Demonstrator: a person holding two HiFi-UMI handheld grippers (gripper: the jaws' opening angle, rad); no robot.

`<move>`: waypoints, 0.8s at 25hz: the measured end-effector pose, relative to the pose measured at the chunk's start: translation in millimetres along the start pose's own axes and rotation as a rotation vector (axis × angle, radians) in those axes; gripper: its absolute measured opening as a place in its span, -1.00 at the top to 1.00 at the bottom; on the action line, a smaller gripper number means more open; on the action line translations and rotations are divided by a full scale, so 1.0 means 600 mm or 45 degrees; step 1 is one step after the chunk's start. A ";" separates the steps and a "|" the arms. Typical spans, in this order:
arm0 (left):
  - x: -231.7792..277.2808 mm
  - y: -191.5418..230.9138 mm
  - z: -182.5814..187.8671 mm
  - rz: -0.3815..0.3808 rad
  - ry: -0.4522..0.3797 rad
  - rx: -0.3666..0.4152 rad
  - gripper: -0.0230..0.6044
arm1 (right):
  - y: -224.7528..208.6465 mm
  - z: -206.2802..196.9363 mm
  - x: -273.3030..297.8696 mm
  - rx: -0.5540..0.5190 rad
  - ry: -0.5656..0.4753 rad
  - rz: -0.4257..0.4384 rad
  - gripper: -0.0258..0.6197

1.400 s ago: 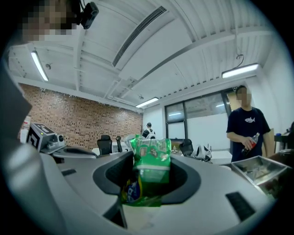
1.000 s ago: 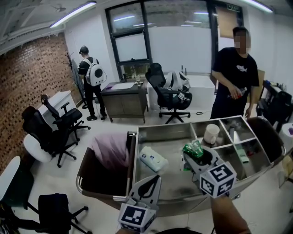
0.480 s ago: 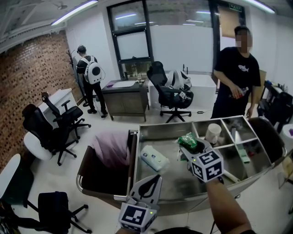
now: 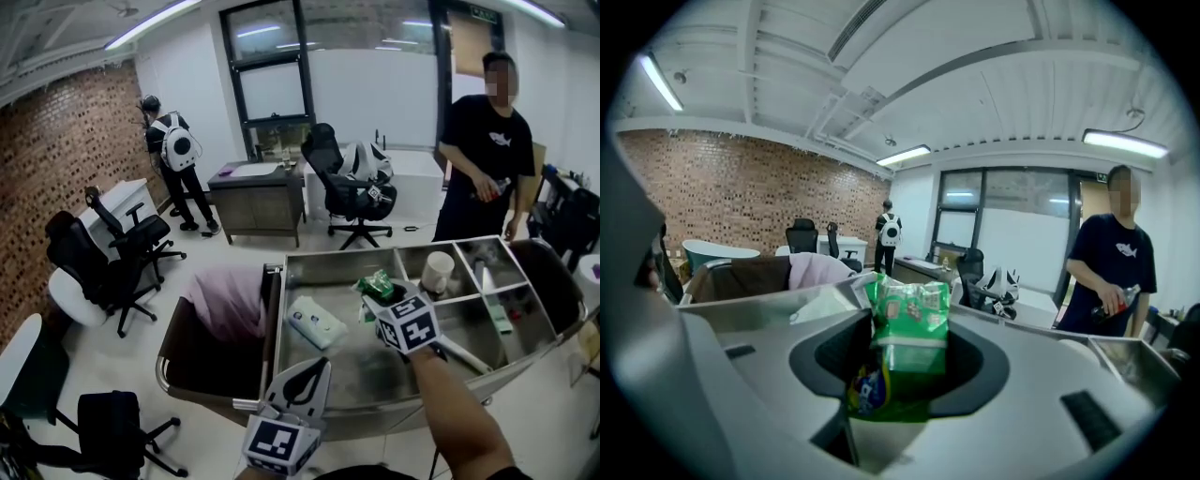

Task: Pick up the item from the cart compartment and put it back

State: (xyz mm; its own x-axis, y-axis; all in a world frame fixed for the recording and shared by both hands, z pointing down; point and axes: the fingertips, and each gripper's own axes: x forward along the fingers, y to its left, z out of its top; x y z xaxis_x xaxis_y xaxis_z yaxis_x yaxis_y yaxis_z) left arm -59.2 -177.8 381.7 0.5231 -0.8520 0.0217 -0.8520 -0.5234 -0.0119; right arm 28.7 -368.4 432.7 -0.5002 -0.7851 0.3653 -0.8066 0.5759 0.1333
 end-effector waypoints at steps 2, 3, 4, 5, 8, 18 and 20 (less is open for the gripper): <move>0.000 0.000 -0.001 0.000 0.002 0.002 0.93 | -0.002 -0.008 0.013 -0.004 0.027 0.002 0.30; 0.000 0.000 -0.001 0.000 0.005 0.004 0.93 | -0.002 -0.013 0.019 -0.006 0.039 0.004 0.30; 0.000 0.000 -0.002 -0.001 0.007 0.006 0.93 | -0.002 -0.018 0.024 -0.009 0.053 0.006 0.29; -0.001 0.000 -0.002 -0.002 0.008 0.006 0.93 | -0.002 -0.023 0.029 -0.015 0.067 0.008 0.30; -0.001 0.002 -0.002 -0.003 0.008 0.004 0.93 | 0.001 -0.035 0.045 -0.043 0.108 0.017 0.29; 0.003 0.007 -0.011 0.001 0.006 0.011 0.93 | 0.013 -0.064 0.070 -0.033 0.196 0.081 -0.18; 0.004 0.006 -0.008 -0.001 0.010 0.005 0.93 | 0.013 -0.067 0.070 -0.038 0.208 0.082 -0.19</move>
State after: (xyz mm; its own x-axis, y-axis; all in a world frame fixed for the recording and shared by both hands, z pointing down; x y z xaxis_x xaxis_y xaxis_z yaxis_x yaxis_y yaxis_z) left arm -61.1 -181.4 386.4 0.5236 -0.8515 0.0295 -0.8515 -0.5241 -0.0159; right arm 14.1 -387.3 486.2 -0.4908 -0.7001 0.5186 -0.7636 0.6323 0.1310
